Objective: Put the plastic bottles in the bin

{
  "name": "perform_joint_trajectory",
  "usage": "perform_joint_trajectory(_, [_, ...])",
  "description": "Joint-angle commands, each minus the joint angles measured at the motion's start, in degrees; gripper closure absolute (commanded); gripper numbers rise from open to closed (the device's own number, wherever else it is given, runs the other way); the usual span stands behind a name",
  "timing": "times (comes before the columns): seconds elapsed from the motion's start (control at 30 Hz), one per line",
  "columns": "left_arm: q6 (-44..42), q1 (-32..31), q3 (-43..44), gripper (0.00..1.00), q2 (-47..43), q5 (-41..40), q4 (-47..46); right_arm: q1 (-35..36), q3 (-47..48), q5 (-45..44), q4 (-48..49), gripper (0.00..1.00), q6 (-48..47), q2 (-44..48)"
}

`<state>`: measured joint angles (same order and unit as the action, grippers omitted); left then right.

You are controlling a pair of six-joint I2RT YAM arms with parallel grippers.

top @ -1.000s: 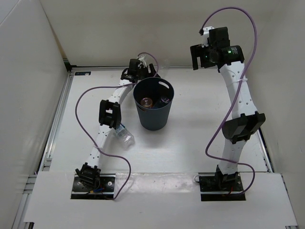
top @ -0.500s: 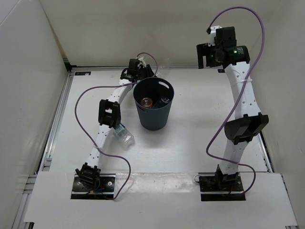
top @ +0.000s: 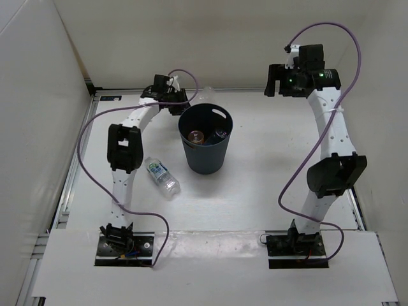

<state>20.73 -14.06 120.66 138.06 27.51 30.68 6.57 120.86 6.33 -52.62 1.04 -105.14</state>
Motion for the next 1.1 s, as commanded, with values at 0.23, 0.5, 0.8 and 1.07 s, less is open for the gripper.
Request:
perform_joint_trajectory(0.23, [-5.7, 1.67, -12.37, 1.0, -21.16, -7.63, 1.05, -5.95, -6.16, 19.4, 9.2, 0.1, 8.28, 1.87])
perform_joint_trajectory(0.5, [-8.33, 2.55, -22.66, 1.0, -38.63, -16.51, 3.86, -10.35, -8.27, 29.35, 16.58, 0.1, 11.96, -0.94])
perform_joint_trajectory(0.8, [-9.92, 1.41, -25.57, 1.0, -54.55, -24.76, 8.26, -10.87, -10.99, 36.46, 19.39, 0.1, 12.32, -3.31])
perform_joint_trajectory(1.07, [-12.38, -8.34, -15.91, 1.0, -54.13, -27.24, 8.96, -11.31, -13.63, 39.81, 21.86, 0.1, 12.41, -3.84])
